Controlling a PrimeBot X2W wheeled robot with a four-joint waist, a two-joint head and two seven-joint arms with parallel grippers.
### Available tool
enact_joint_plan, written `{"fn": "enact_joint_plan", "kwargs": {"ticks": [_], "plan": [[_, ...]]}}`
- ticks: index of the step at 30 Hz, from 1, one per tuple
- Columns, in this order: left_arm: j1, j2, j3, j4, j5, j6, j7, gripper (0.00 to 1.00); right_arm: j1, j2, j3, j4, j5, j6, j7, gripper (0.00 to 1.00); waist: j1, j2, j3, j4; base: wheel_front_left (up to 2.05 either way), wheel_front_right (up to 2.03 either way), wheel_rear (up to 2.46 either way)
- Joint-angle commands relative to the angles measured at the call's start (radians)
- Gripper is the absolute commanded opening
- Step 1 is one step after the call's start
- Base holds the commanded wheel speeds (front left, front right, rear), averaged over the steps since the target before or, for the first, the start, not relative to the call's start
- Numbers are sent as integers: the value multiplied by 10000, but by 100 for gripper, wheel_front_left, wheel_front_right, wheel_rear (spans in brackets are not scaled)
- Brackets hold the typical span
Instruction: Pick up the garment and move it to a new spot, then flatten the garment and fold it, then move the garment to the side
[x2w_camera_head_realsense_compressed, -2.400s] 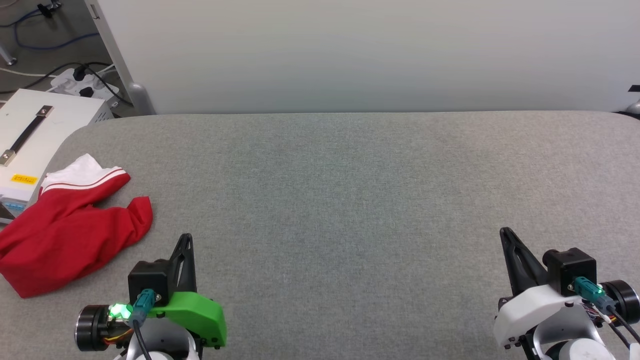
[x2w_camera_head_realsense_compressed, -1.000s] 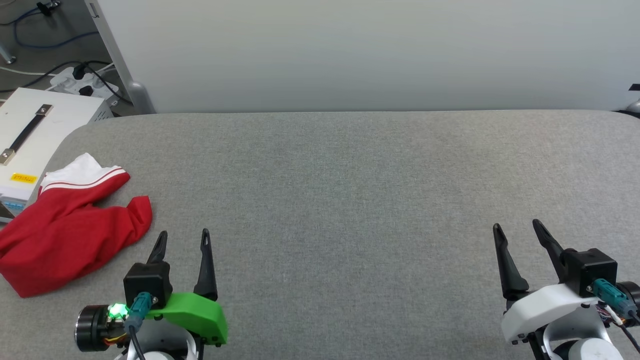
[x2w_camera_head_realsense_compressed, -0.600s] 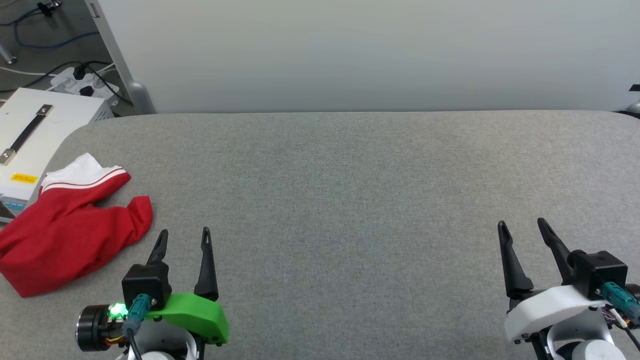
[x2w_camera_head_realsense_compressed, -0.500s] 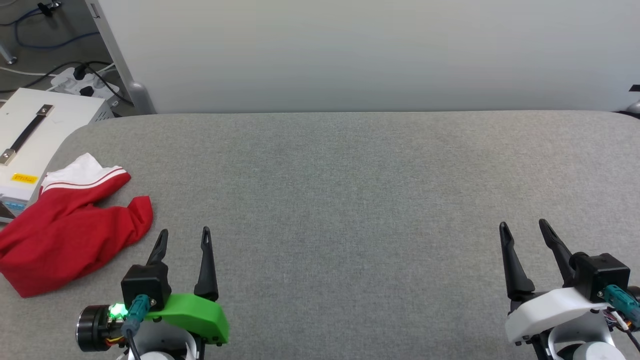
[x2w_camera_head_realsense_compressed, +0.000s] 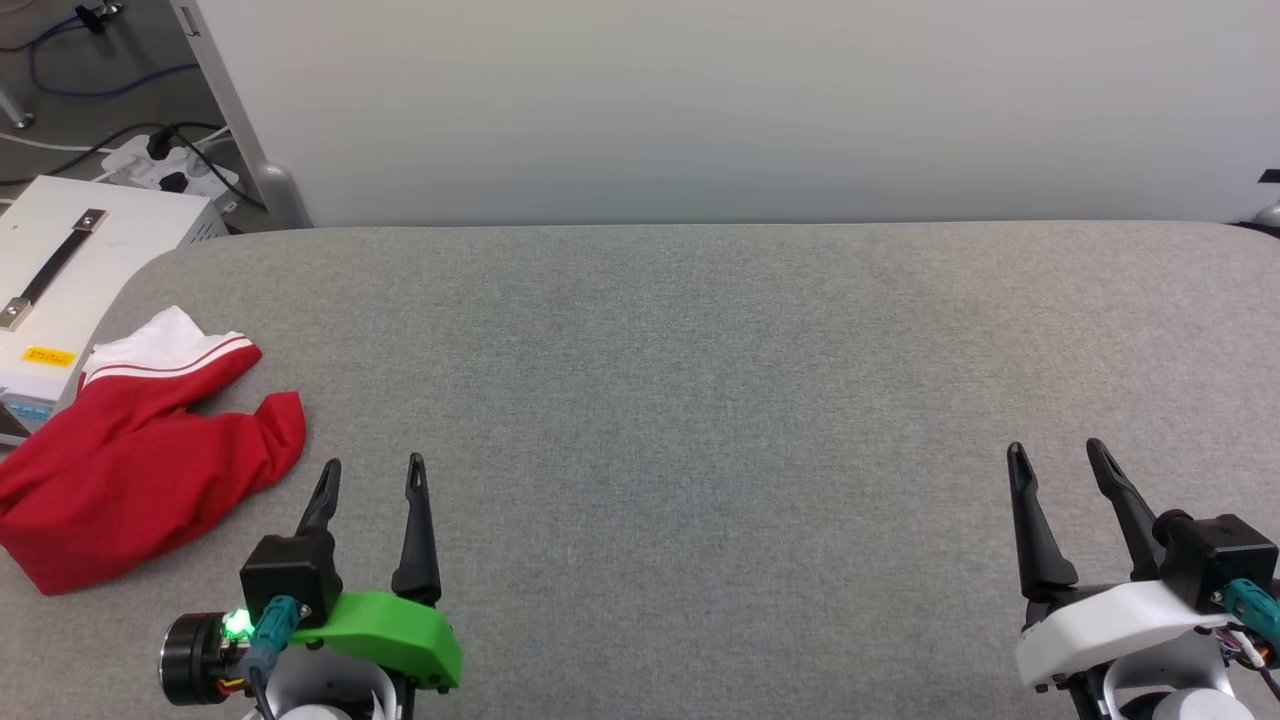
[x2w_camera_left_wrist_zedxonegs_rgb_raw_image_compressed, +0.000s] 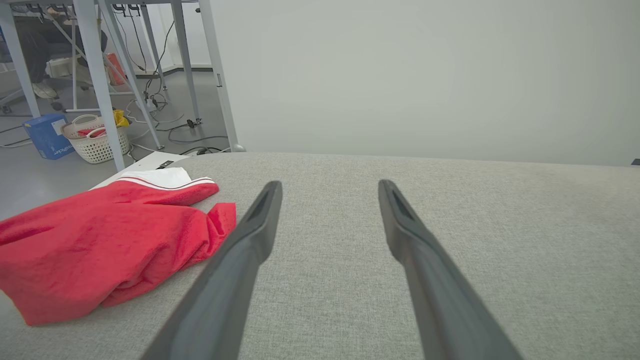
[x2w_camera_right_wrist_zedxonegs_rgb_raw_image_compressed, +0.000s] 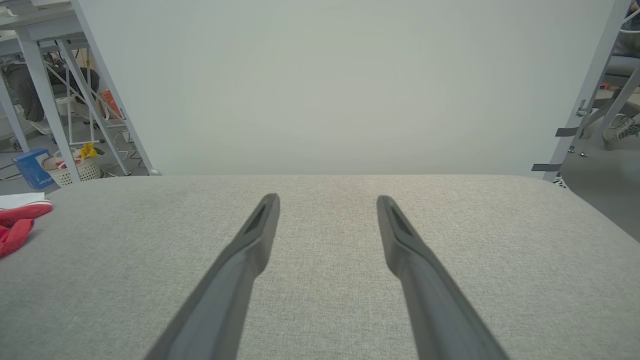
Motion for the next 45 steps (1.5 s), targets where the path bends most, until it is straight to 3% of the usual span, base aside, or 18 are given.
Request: {"fn": "enact_joint_plan", "kwargs": {"ticks": [1, 45], "plan": [[-10, -22, -4, 22, -74, 51, -97, 100, 171, -1, -49, -76, 94, -3, -114, 100, 0, 0, -5, 2, 0, 0, 0], [92, -40, -268, 330, -327, 302, -1015, 100, 610, 1, -113, -161, 255, -6, -1019, 100, 0, 0, -11, 45, 0, 0, 0]]}}
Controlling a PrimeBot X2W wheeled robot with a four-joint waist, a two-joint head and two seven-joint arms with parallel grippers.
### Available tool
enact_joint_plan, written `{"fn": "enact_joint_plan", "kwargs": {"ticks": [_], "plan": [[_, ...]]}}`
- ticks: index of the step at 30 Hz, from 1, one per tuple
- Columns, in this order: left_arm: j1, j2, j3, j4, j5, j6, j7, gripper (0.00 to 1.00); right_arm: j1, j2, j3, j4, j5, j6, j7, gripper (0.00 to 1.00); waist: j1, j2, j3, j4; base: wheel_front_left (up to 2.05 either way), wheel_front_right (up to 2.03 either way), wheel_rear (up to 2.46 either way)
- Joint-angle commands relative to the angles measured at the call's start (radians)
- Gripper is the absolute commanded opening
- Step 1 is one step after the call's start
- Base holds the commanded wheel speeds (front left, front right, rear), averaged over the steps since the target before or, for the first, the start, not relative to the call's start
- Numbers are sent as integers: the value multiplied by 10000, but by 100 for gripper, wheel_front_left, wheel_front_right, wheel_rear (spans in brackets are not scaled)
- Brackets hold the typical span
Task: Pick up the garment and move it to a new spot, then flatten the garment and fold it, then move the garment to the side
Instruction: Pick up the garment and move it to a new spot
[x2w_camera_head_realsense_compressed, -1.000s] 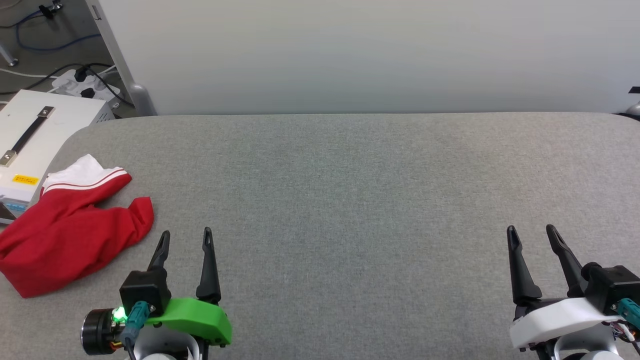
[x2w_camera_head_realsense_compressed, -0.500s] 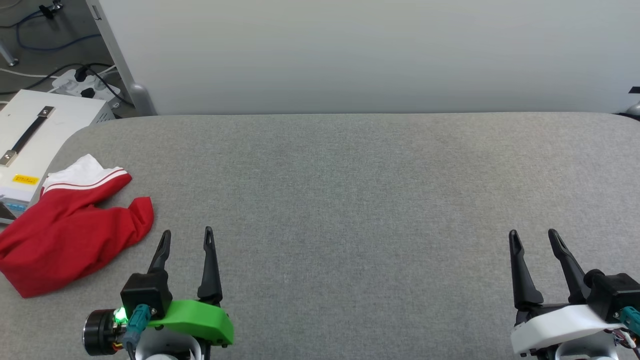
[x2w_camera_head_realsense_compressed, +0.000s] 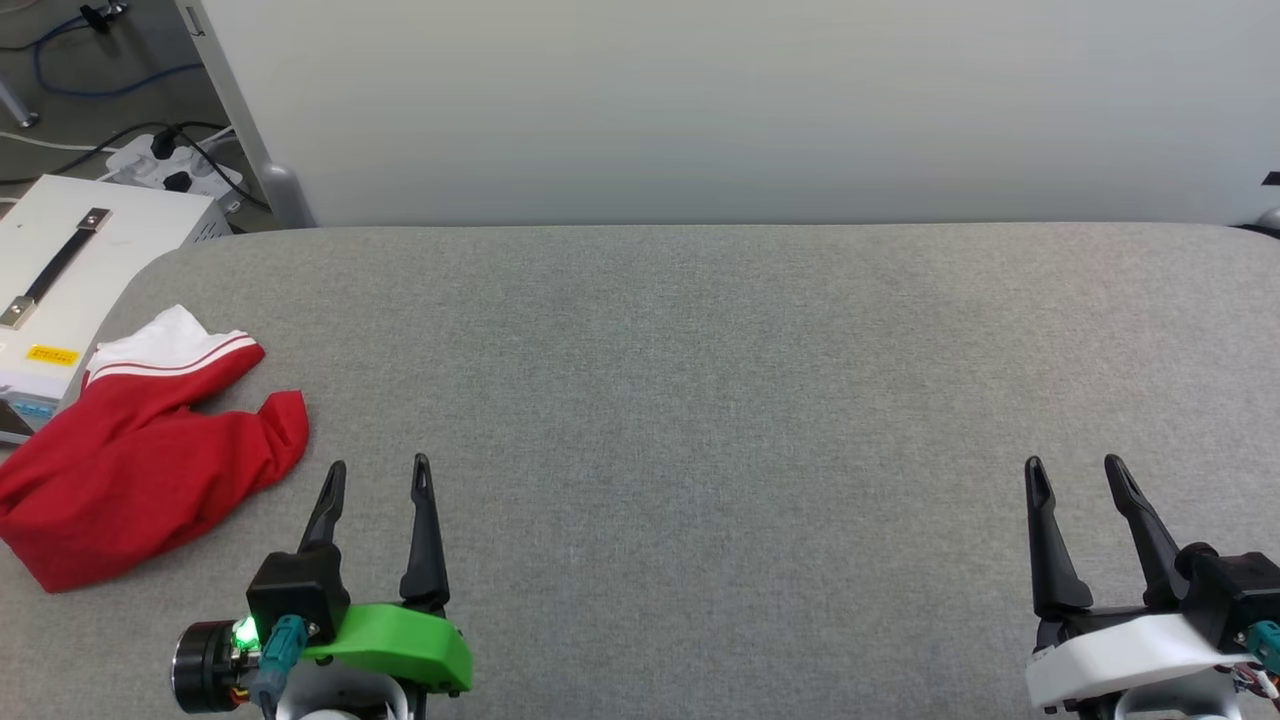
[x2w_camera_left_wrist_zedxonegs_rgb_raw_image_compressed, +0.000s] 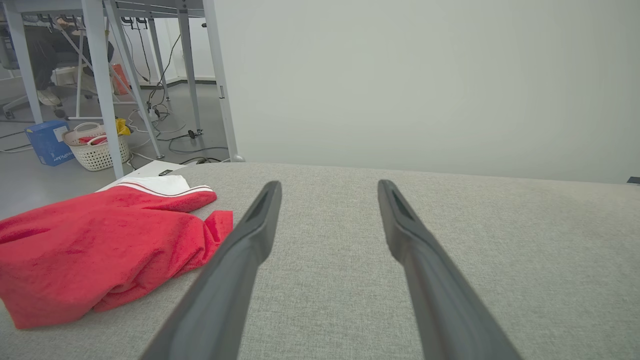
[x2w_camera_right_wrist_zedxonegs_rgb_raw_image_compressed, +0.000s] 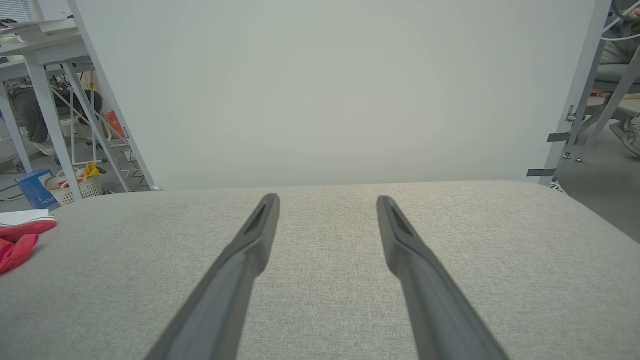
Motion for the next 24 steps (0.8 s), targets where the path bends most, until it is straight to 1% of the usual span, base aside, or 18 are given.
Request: {"fn": "enact_joint_plan", "kwargs": {"ticks": [1, 15, 24], "plan": [[79, -38, -14, 37, -76, 96, -109, 100, 175, -1, -30, -100, 17, -8, -126, 100, 0, 0, -1, 4, 0, 0, 0], [38, -44, -89, 188, -195, 179, -422, 100, 307, -1, -103, -96, 152, -9, -435, 100, 0, 0, 54, 130, 0, 0, 0], [-73, -48, -29, 258, -311, 213, -609, 100, 361, -1, 36, -66, 186, -9, -620, 100, 0, 0, 192, 691, 0, 0, 0]]}}
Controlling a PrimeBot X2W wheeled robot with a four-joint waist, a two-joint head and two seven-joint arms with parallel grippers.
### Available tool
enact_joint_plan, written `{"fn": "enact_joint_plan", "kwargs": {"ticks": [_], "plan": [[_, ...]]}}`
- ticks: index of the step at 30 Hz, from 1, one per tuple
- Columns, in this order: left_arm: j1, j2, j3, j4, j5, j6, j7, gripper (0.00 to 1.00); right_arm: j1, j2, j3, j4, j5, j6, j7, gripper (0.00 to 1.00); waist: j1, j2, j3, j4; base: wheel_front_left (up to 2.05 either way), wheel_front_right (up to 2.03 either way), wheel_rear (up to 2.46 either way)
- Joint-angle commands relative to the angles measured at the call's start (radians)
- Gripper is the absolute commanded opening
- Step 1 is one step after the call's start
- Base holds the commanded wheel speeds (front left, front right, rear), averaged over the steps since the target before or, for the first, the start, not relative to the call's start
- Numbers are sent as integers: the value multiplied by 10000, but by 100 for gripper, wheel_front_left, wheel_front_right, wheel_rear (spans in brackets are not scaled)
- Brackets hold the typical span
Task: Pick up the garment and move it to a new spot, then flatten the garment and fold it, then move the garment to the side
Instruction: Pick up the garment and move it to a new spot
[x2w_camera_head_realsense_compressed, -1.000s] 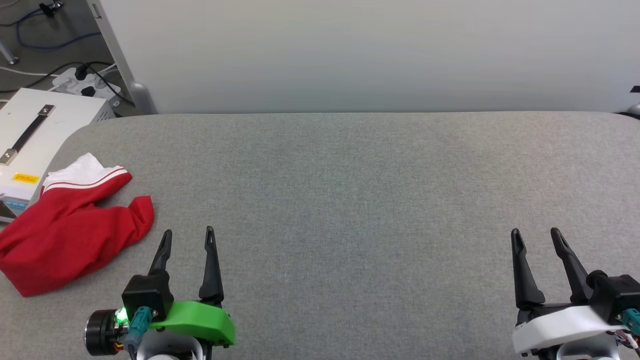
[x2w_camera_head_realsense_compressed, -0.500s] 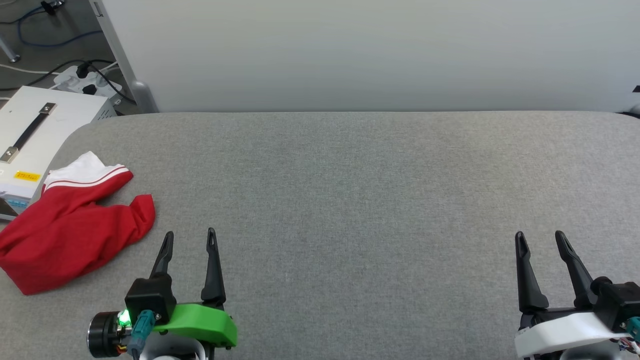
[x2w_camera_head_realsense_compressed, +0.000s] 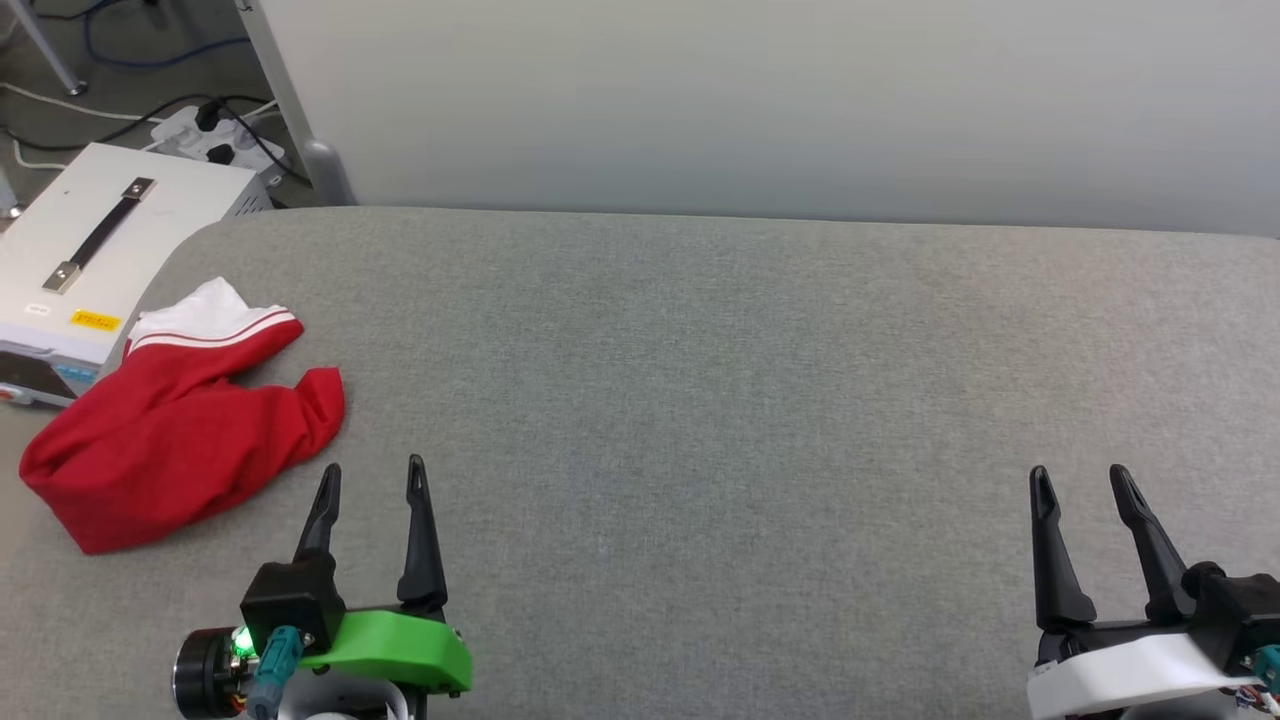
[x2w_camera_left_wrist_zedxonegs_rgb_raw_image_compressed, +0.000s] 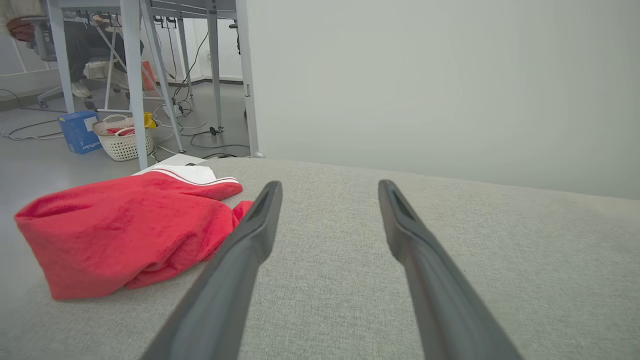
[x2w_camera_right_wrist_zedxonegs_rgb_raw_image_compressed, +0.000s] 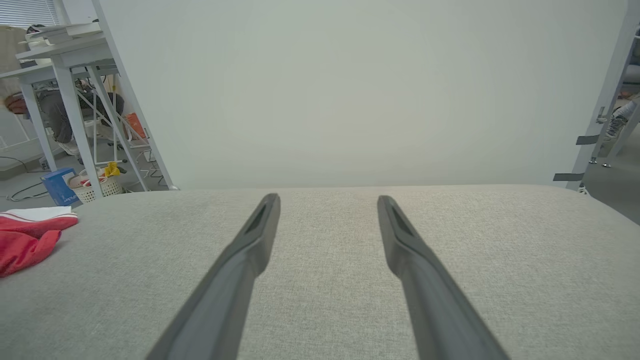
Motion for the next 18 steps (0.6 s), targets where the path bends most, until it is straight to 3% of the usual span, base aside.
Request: {"fn": "enact_joint_plan", "kwargs": {"ticks": [1, 18], "plan": [[-77, -44, 47, 49, -71, 62, -100, 100, 118, -1, 37, -39, 84, -9, -134, 100, 0, -1, 95, 274, 0, 0, 0], [-260, -45, 462, 202, -496, 118, -147, 100, -87, -1, 357, -88, -188, -9, -180, 100, 0, -1, 456, 2300, 0, 0, 0]]}}
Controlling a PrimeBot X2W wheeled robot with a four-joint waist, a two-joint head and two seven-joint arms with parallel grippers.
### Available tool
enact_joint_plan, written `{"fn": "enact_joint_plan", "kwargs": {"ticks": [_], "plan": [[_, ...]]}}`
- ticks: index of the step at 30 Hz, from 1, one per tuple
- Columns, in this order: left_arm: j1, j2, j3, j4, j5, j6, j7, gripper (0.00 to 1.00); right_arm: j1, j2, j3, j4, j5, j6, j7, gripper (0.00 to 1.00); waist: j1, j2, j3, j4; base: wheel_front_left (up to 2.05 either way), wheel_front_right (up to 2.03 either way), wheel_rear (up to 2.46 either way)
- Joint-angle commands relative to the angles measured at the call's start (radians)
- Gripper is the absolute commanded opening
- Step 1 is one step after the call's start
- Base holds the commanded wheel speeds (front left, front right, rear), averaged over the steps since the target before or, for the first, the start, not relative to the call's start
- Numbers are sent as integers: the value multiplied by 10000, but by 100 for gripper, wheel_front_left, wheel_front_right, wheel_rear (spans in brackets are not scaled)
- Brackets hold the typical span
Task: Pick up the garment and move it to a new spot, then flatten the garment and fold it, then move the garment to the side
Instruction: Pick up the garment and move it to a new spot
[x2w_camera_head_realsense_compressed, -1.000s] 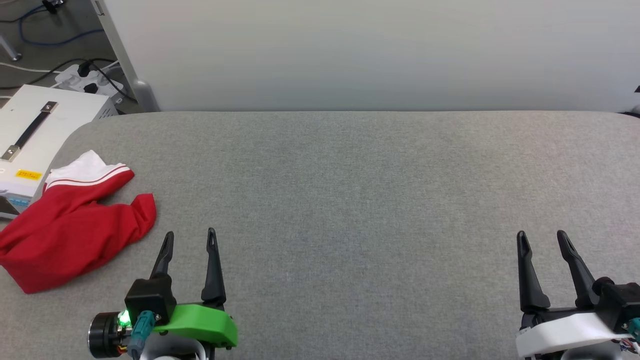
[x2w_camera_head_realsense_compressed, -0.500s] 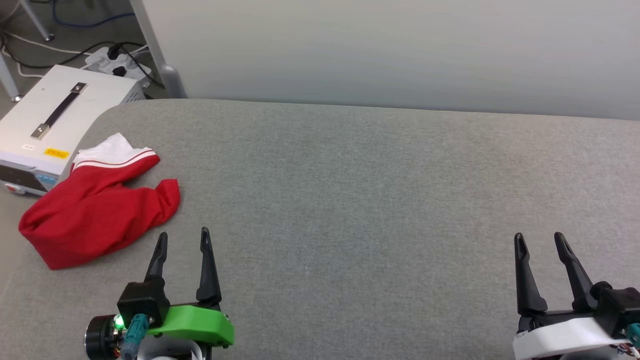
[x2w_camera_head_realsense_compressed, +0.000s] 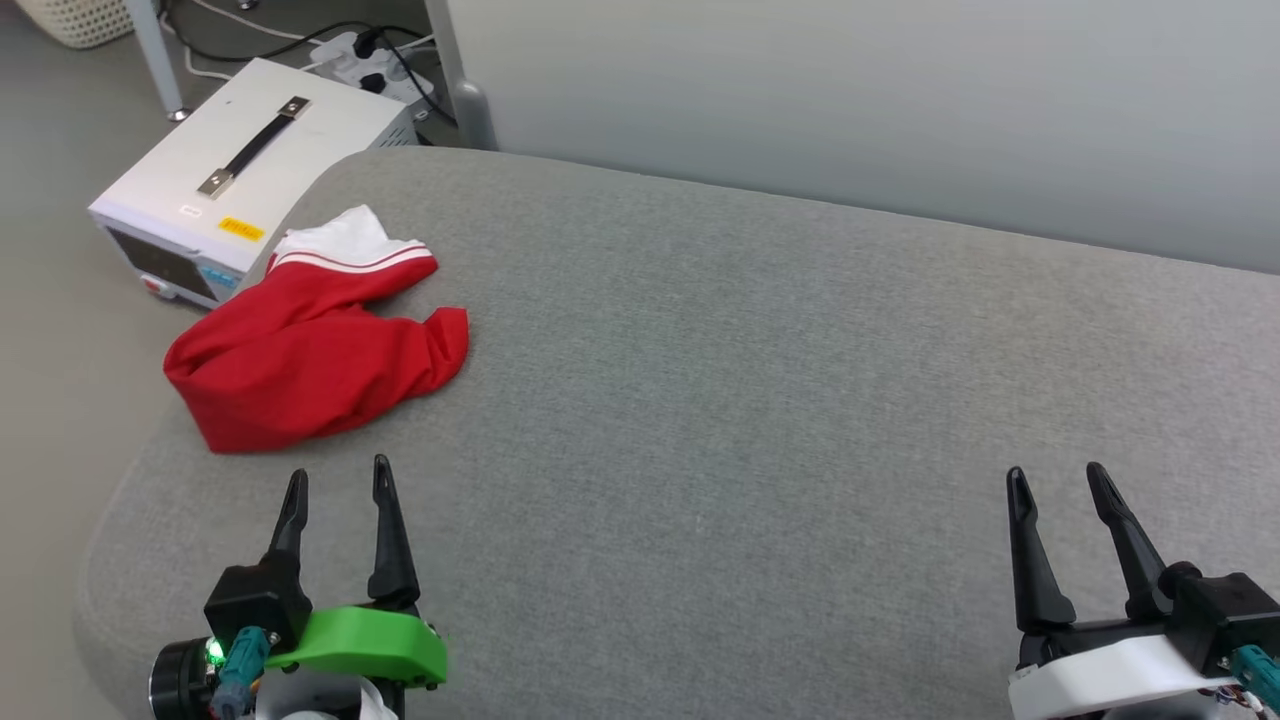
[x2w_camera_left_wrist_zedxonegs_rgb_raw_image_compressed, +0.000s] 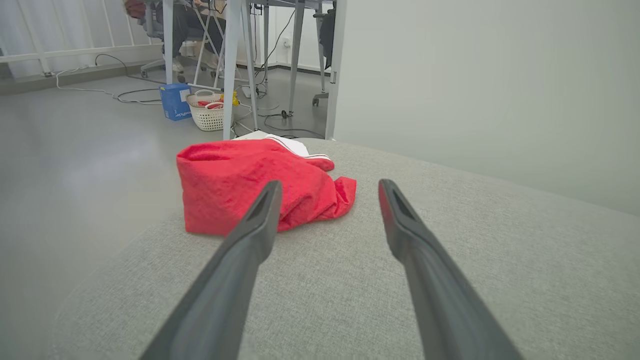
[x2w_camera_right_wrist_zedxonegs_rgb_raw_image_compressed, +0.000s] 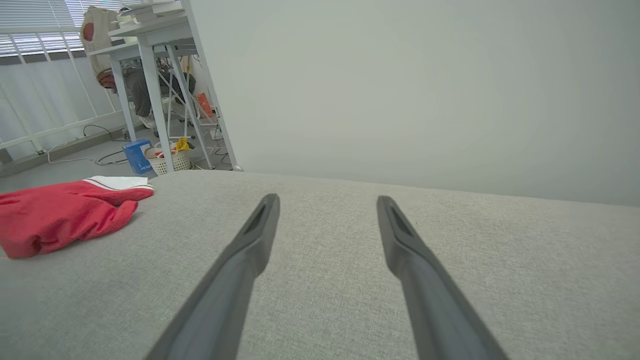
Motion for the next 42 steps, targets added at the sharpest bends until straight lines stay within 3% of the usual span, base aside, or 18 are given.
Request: {"fn": "enact_joint_plan", "kwargs": {"ticks": [1, 12, 25, 32, 37, 42], "plan": [[-203, -40, 64, 10, -131, 31, -59, 100, -114, -10, 38, -75, -71, -7, -74, 100, 0, 0, 146, 570, 0, 0, 0], [-256, -40, 365, 79, -431, 25, -59, 100, -298, -10, 243, -136, -239, -7, -74, 100, 0, 0, 374, 1683, 0, 0, 0], [-263, -40, 655, 309, -879, -5, -59, 100, -343, -10, 378, -105, -272, -7, -74, 100, 0, 0, 438, 1819, 0, 0, 0], [-1834, 164, 1395, 596, -511, -1078, -59, 100, -620, -10, 310, -242, -578, -7, -74, 100, 0, 0, 954, 1564, 0, 0, 0], [-3870, 953, 1740, 1147, -318, -1624, -59, 100, -1009, -10, 299, -387, -867, -7, -74, 100, 0, 0, 1603, 1245, 0, 0, 0], [-5653, 1785, 1630, 1752, -413, -1813, -59, 100, -1332, -10, 352, -538, -1081, -7, -74, 100, 0, 0, 2234, 908, 0, 0, 0]]}}
